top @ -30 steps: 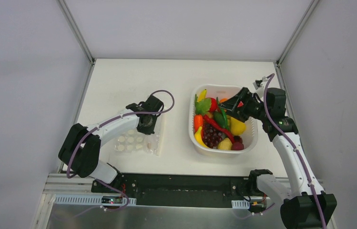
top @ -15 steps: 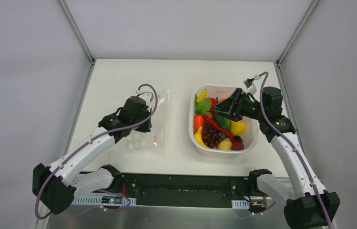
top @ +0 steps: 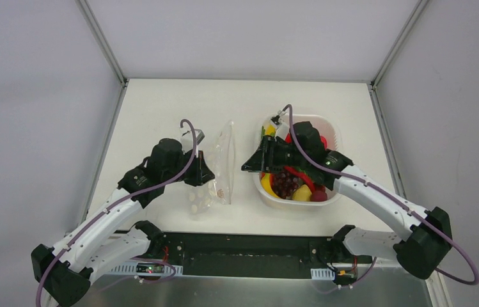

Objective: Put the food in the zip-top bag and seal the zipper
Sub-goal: Pick up the zipper food storage bag at the center of the board, then open the zipper of the food storage bag.

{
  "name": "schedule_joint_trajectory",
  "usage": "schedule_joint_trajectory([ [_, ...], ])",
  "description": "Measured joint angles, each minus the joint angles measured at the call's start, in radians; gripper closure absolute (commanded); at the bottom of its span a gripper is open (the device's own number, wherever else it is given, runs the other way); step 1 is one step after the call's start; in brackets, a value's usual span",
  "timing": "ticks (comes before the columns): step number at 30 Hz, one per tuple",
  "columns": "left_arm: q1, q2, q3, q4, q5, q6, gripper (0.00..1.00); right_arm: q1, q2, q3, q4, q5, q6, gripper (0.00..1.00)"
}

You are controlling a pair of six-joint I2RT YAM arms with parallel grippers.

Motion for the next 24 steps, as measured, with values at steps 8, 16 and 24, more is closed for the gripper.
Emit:
schedule_joint_trajectory([
  [8,0.0,-0.026,-0.029,0.046,0.072,-0.032,1.0,0.045,0.109,0.0,0.086,0.104,0.034,0.58],
  [16,0.0,-0.026,-0.034,0.076,0.106,-0.043,1.0,0.07,0.194,0.0,0.151,0.124,0.064,0.87],
  [24,0.0,-0.048,-0.037,0.066,0.036,-0.047,0.42,0.077,0.205,0.0,0.157,0.138,0.066,1.0],
])
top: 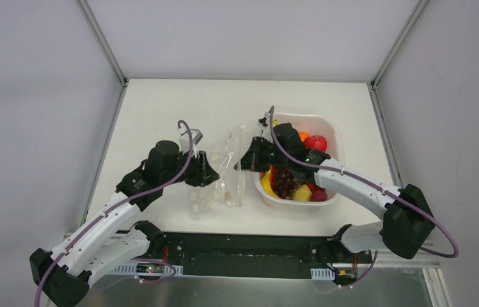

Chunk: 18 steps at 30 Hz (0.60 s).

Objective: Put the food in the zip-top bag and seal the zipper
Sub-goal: Open the zipper of the food storage bag.

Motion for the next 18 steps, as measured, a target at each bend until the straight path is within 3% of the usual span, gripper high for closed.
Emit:
schedule_joint_trajectory([
  [8,-0.011,0.001,0.02,-0.035,-0.061,-0.035,0.39,0.061,0.0,-0.003,0.021,0.087,0.037,1.0],
  [18,-0.247,0.074,0.283,-0.15,-0.225,-0.026,0.41,0.089,0.005,-0.003,0.027,0.211,0.098,1.0],
])
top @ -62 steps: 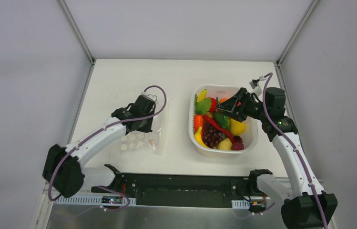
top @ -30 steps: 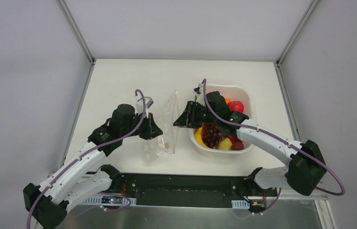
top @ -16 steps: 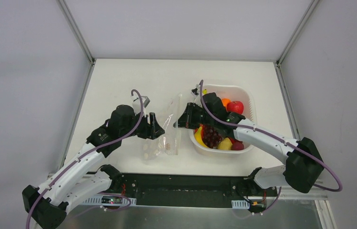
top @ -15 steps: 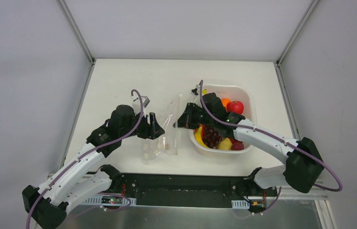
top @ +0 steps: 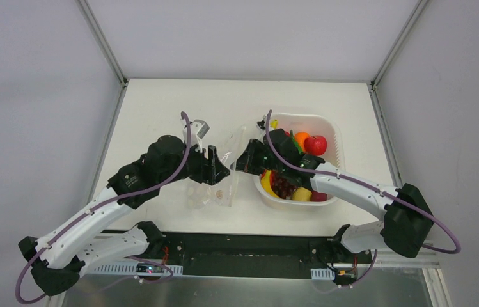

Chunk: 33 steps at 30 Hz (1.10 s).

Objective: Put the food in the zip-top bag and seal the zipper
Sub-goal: Open the zipper of the food storage bag.

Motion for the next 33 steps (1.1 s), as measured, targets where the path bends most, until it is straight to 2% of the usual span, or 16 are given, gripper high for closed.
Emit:
schedule_joint_trajectory([
  [11,-0.163,0.165,0.061,-0.133,-0.245,0.018,0.44,0.0,0.0,0.0,0.021,0.031,0.052,1.0],
  [21,-0.188,0.217,0.119,-0.15,-0.311,0.02,0.44,0.0,0.0,0.0,0.021,0.047,0.072,1.0],
  [33,-0.201,0.309,0.193,-0.232,-0.388,0.019,0.51,0.0,0.0,0.0,0.021,0.055,0.08,1.0],
])
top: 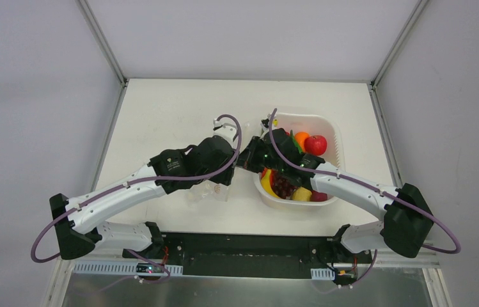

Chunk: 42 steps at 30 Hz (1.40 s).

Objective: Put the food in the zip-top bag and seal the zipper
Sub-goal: Open the zipper of the food storage bag.

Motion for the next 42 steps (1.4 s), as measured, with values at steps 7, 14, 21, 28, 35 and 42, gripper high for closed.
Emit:
schedule_joint_trajectory([
  [7,-0.012,0.027,0.004,-0.013,-0.037,-0.008,0.48,0.0,0.0,0.0,0.0,0.0,0.006,1.0],
  [14,-0.012,0.008,-0.019,0.073,0.014,-0.015,0.44,-0.001,0.0,0.0,0.0,0.005,0.006,1.0],
  [21,-0.012,0.004,-0.04,0.091,0.004,-0.029,0.53,-0.003,0.0,0.0,0.0,0.005,0.009,1.0],
  [28,-0.013,0.053,-0.037,0.067,-0.047,-0.053,0.58,-0.005,-0.002,-0.001,0.001,0.003,0.009,1.0],
  [35,-0.012,0.059,-0.031,0.032,-0.106,-0.065,0.58,-0.005,-0.005,-0.016,-0.002,0.004,0.005,1.0],
  [42,-0.012,0.043,-0.026,0.026,-0.148,-0.066,0.62,-0.005,-0.005,-0.016,-0.003,-0.001,-0.01,1.0],
])
